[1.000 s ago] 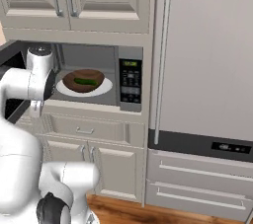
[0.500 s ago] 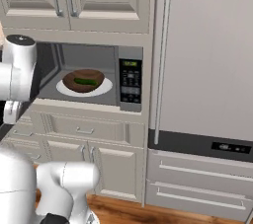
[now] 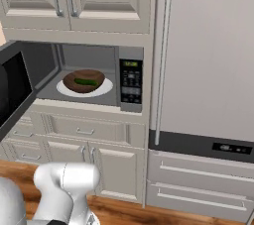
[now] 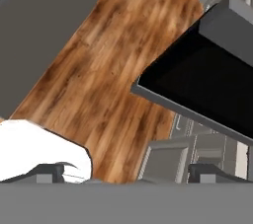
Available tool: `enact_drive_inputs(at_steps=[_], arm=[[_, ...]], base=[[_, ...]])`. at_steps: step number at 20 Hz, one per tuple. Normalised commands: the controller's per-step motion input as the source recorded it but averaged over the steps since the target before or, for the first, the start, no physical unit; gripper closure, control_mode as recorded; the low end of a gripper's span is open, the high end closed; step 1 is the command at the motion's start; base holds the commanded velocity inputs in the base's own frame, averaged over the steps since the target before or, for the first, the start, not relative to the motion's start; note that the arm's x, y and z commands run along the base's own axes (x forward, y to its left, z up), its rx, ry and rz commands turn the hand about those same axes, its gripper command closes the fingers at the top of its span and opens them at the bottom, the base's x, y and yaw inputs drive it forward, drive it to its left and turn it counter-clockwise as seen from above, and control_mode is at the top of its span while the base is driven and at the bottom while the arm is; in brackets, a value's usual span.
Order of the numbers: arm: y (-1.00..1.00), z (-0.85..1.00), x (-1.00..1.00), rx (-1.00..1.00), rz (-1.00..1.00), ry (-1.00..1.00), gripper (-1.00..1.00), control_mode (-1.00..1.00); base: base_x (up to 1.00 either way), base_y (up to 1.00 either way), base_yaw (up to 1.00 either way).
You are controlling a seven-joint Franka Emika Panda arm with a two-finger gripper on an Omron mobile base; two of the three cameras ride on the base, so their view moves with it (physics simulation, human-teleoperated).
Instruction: Pick the cucumber from the sink and place it in the bowl. Then pick the bowl and place it in the microwave. Then close the microwave door and press the start button.
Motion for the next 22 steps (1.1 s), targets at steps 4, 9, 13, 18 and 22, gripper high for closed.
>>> enact_drive_inputs(at_steps=[4, 9, 13, 18, 22], arm=[[0.05, 0.26, -1.0, 0.0, 0.0, -0.1, -1.0, -1.0], [0.57, 0.04, -0.88, 0.0, -0.01, -0.02, -1.0, -1.0], [0.42, 0.22, -0.88, 0.0, -0.09, 0.0, -1.0, -1.0], [0.26, 0.26, -0.93, 0.0, -0.14, 0.0, -1.0, -1.0], [0.74, -0.17, -0.03, -0.03, -0.09, -0.01, -1.0, -1.0]], base=[[0.0, 0.0, 0.0], [0.0, 0.0, 0.0], [0.0, 0.0, 0.0], [0.0, 0.0, 0.0], [0.0, 0.0, 0.0]])
